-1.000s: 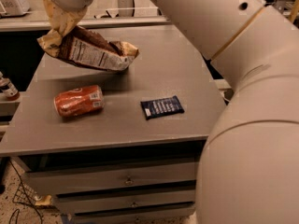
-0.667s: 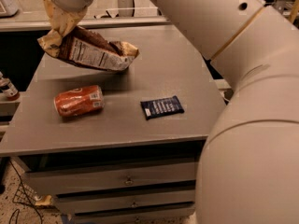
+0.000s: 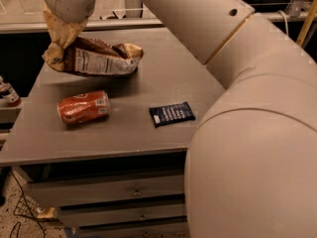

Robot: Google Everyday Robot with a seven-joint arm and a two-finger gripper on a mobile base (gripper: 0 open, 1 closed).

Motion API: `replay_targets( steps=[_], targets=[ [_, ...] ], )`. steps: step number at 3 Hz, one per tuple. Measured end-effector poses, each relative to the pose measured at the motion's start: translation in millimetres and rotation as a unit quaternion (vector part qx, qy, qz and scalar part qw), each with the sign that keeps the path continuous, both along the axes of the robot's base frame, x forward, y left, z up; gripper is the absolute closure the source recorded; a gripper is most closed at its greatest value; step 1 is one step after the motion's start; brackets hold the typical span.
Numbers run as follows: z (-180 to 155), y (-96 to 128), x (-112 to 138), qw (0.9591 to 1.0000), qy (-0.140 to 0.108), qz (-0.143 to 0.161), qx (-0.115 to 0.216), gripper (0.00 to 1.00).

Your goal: Move brown chip bag near coke can

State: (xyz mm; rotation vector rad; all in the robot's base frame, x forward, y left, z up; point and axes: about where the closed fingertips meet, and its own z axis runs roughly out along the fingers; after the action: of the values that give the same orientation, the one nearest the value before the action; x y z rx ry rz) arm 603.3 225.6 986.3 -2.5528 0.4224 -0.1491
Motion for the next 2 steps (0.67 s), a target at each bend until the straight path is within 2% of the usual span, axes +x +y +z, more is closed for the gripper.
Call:
replay_targets(
  steps=[2],
  targets=[
    [-26.9, 27.2, -13.2, 0.9984, 0.042, 0.037, -0.007, 1.0]
  ],
)
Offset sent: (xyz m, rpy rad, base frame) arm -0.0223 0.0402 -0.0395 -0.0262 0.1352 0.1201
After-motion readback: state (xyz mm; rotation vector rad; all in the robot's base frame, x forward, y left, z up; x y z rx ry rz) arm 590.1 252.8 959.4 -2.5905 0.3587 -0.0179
